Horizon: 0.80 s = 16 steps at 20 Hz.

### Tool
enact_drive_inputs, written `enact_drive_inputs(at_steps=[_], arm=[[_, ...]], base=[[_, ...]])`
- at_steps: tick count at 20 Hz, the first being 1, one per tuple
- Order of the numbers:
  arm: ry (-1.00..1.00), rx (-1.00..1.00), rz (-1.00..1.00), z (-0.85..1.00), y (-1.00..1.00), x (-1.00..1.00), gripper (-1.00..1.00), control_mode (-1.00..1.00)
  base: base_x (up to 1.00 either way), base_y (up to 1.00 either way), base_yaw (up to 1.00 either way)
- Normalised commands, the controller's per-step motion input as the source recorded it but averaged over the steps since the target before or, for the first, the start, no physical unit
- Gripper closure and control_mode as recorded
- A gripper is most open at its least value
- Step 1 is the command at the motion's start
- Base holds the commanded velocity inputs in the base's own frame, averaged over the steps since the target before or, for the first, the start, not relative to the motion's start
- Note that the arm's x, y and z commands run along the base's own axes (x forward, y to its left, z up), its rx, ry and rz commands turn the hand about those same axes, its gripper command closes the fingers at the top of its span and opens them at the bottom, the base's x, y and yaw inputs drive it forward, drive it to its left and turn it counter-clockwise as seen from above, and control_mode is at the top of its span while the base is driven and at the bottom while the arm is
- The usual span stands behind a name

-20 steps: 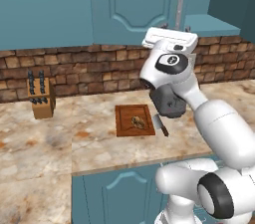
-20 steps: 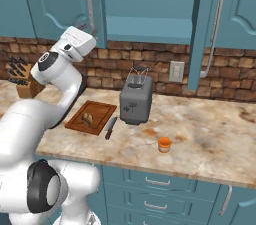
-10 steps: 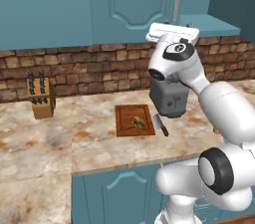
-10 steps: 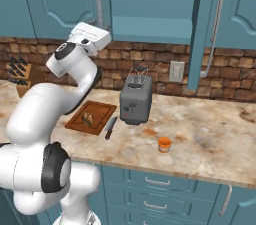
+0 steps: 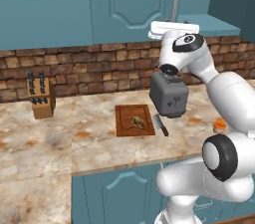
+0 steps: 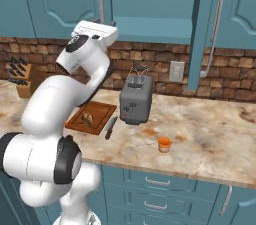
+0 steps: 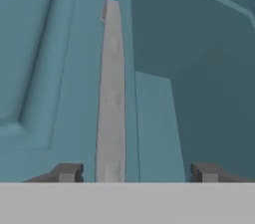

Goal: Pick the bread, place it on the cutting board, pick the jam, place it on the counter, and close the cabinet.

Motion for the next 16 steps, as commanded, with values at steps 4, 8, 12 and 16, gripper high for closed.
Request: enact_drive_inputs(at_steps=[4,8,12,16], arm=[[0.00,0.00,0.12,0.03,-0.07,-0.11,-1.00,-1.00],[0.00,0.00,0.09,0.08,0.00,-0.24,-1.00,-1.00],[0.00,0.00,0.10,0.06,0.00,-0.28,-1.00,-1.00],[0.00,0.00,0.11,0.14,-0.01,-0.46,-1.00,-1.00]], base=[[0.00,0.00,0.00],[0.00,0.00,0.00],[0.00,0.00,0.00],[0.00,0.00,0.00]])
